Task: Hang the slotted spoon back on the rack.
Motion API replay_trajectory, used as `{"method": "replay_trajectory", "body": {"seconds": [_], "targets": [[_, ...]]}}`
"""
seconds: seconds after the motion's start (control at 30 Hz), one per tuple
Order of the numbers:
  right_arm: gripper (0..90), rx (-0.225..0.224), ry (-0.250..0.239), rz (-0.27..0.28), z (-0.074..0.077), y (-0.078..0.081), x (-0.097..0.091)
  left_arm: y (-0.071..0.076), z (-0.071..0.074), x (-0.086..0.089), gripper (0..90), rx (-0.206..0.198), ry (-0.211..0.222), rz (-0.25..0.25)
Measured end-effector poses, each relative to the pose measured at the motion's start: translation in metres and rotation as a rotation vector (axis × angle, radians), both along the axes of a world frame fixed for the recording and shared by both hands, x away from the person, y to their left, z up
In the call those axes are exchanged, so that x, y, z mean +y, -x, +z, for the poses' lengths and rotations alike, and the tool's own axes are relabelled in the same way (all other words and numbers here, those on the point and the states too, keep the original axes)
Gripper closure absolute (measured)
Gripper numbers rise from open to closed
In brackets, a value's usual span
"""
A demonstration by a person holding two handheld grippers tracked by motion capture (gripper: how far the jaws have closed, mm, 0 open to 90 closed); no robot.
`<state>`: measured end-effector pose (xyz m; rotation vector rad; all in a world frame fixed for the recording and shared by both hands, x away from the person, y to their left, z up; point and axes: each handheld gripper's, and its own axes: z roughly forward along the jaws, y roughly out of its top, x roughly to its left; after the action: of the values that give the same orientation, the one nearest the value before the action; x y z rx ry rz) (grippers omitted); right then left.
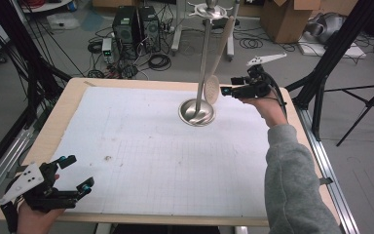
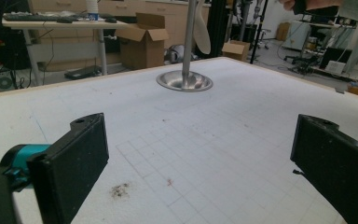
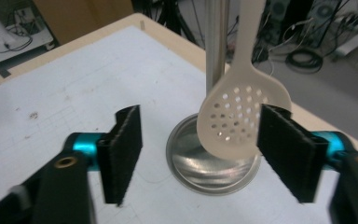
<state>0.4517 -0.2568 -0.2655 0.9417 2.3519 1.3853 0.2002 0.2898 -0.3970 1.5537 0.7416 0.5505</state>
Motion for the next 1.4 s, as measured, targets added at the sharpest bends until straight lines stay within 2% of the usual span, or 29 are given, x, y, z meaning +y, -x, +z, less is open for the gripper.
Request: {"method": "replay_trajectory", "body": {"seconds": [0.13, 0.17, 0.27, 0.3, 0.47, 0.53, 0.63, 0.7, 0.83, 0.87, 0.97, 1.17, 1.23, 1.4], "targets": [[19.2, -0.020, -0.014, -0.005, -0.001, 0.009, 0.000, -0.003, 0.001, -0.001, 4.5, -0.001, 0.002, -0.004], [15.2, -0.001, -0.019, -0.020, -0.003, 0.013, 0.000, -0.004, 0.001, -0.001, 4.5, -0.002, 0.001, -0.006], [15.2, -0.020, -0.034, -0.021, -0.005, 0.020, -0.001, -0.006, 0.004, -0.001, 4.5, -0.010, 0.007, -0.006], [14.9, -0.030, -0.053, -0.024, -0.008, 0.028, -0.003, -0.007, 0.005, 0.000, 4.5, -0.014, 0.007, -0.005], [14.7, -0.051, -0.064, -0.021, -0.013, 0.040, -0.006, -0.012, 0.008, 0.002, 4.5, -0.022, 0.014, 0.002], [14.6, -0.050, -0.051, -0.026, -0.015, 0.046, -0.008, -0.013, 0.008, 0.003, 4.5, -0.020, 0.017, 0.005], [14.6, -0.088, -0.047, -0.039, -0.020, 0.064, -0.014, -0.015, 0.007, 0.001, 4.5, -0.017, 0.014, 0.004], [14.6, -0.101, -0.048, -0.042, -0.020, 0.068, -0.015, -0.016, 0.007, -0.001, 4.5, -0.015, 0.010, 0.003], [14.4, -0.139, -0.079, -0.058, -0.027, 0.094, -0.027, -0.018, 0.005, -0.005, 4.5, -0.011, 0.002, -0.004], [14.4, -0.139, -0.079, -0.058, -0.027, 0.094, -0.027, -0.018, 0.005, -0.005, 4.5, -0.011, 0.002, -0.004], [14.4, -0.155, -0.113, -0.078, -0.037, 0.110, -0.039, -0.018, 0.004, -0.008, 4.5, -0.008, -0.008, -0.007], [14.4, -0.178, -0.116, -0.111, -0.053, 0.128, -0.056, -0.019, 0.004, -0.008, 4.5, -0.008, -0.011, -0.004], [14.4, -0.197, -0.122, -0.131, -0.064, 0.141, -0.066, -0.020, 0.004, -0.009, 4.5, -0.009, -0.010, -0.004], [14.3, -0.205, -0.132, -0.148, -0.076, 0.156, -0.076, -0.021, 0.004, -0.010, 4.5, -0.010, -0.012, -0.007]]}}
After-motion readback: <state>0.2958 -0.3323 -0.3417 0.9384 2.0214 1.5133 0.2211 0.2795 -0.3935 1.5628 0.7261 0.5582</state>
